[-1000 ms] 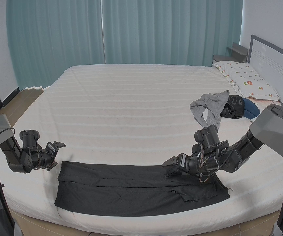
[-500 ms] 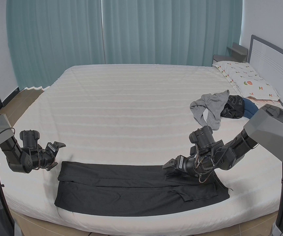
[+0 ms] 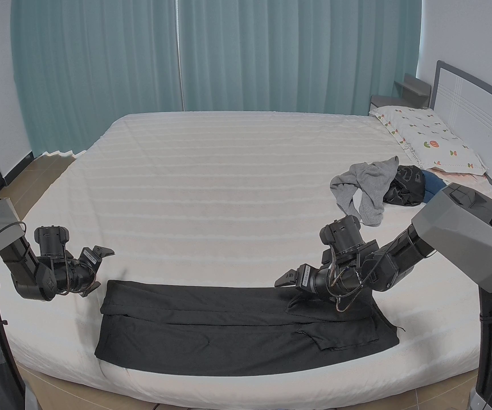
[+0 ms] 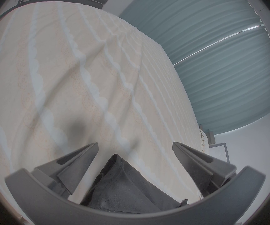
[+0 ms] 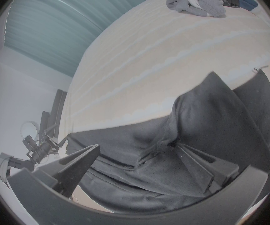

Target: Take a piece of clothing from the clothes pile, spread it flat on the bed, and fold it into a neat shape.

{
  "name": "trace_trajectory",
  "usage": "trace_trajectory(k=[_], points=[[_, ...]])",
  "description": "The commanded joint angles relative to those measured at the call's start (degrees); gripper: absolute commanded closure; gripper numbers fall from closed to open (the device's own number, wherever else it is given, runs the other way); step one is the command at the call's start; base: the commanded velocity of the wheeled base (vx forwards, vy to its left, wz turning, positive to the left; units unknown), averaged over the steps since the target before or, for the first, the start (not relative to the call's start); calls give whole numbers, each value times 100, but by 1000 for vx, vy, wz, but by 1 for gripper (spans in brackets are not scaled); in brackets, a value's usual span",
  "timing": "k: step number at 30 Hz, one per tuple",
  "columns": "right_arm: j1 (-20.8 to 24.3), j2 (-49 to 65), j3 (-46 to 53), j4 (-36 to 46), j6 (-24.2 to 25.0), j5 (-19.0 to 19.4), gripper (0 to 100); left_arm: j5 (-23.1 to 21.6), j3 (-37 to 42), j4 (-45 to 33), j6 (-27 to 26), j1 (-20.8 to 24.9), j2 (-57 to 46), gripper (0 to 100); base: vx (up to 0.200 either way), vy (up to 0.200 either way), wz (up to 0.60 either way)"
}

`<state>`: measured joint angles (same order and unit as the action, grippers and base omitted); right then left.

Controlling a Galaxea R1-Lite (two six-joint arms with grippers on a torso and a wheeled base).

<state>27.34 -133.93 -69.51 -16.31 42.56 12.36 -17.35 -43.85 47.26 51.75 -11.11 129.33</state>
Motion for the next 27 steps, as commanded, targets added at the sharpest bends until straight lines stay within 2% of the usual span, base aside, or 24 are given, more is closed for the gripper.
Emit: trace_trajectory(k=[1,7,16,22,25,27], points=[[-36,-72,-335,-30,262,21,0,3,-1,2,2,3,13,0,0,0,0],[-27,-248,-581,-65,816,161,0,3,-1,2,2,3,13,0,0,0,0],[-238,-134,-414,-549,851,126,0,3,-1,2,2,3,13,0,0,0,0],[-651,429,148,-760,728,161,0,3,-1,2,2,3,13,0,0,0,0],[-1038,780,913,-1076,192,293,0,-6,-1,2,2,3,13,0,0,0,0],[-1196,868,1317,-1322,16,390,0,3,-1,2,2,3,13,0,0,0,0]])
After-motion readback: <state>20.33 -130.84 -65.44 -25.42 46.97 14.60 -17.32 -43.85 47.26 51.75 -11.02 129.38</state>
